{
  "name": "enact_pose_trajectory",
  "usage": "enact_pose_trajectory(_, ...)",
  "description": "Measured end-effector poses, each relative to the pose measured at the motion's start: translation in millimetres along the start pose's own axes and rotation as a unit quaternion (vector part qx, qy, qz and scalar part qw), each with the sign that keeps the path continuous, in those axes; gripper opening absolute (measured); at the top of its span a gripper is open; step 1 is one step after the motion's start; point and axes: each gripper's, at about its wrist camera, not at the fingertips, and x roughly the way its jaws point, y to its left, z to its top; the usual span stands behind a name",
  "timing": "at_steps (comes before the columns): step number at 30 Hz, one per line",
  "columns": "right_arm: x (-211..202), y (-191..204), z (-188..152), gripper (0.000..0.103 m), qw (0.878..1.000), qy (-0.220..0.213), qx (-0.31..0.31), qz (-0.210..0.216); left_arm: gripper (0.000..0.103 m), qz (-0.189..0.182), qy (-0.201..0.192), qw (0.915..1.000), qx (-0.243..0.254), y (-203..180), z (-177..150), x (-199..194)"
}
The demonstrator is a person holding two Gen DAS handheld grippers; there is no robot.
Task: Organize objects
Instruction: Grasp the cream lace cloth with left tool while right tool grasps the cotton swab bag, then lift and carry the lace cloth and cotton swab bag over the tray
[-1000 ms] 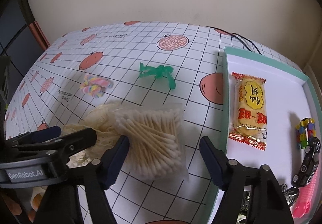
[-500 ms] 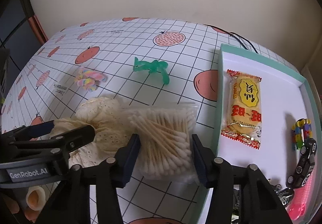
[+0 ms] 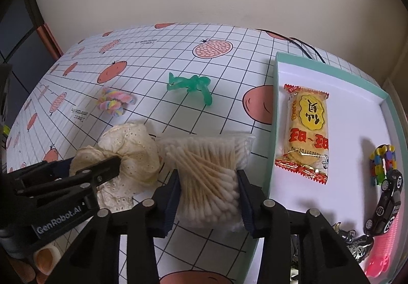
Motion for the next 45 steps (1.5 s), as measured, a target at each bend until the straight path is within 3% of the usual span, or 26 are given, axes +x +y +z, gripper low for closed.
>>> enact_pose_trajectory(3,-0.9,-1.9,-0.4,0.043,1.0,0.0,0.006,0.005,0.034,-0.008,-0.001,1.0,-0.002,-0.8,-2.0,-0.9)
enact_pose_trajectory(15,-8.1,-7.5,-0.2,0.041,1.0,-0.004,0.023,0.02,0.021,0.0,-0.007,0.9999,0.014,-5.7,-1.7,-5.9)
enact_pose_trajectory(32,-36.0,-20.7,4.7,0.041,0.999,-0.032,0.032,0.025,0.018,0.007,-0.028,0.9995,-0.014,9.2,4.8,-20.0)
enact_pose_trajectory(45,-74.9,-46.1,9.0,0.041,0.995,-0.08,0.054,0.027,0.018,0.002,-0.082,0.9966,-0.008,-7.3,14.3,-54.5)
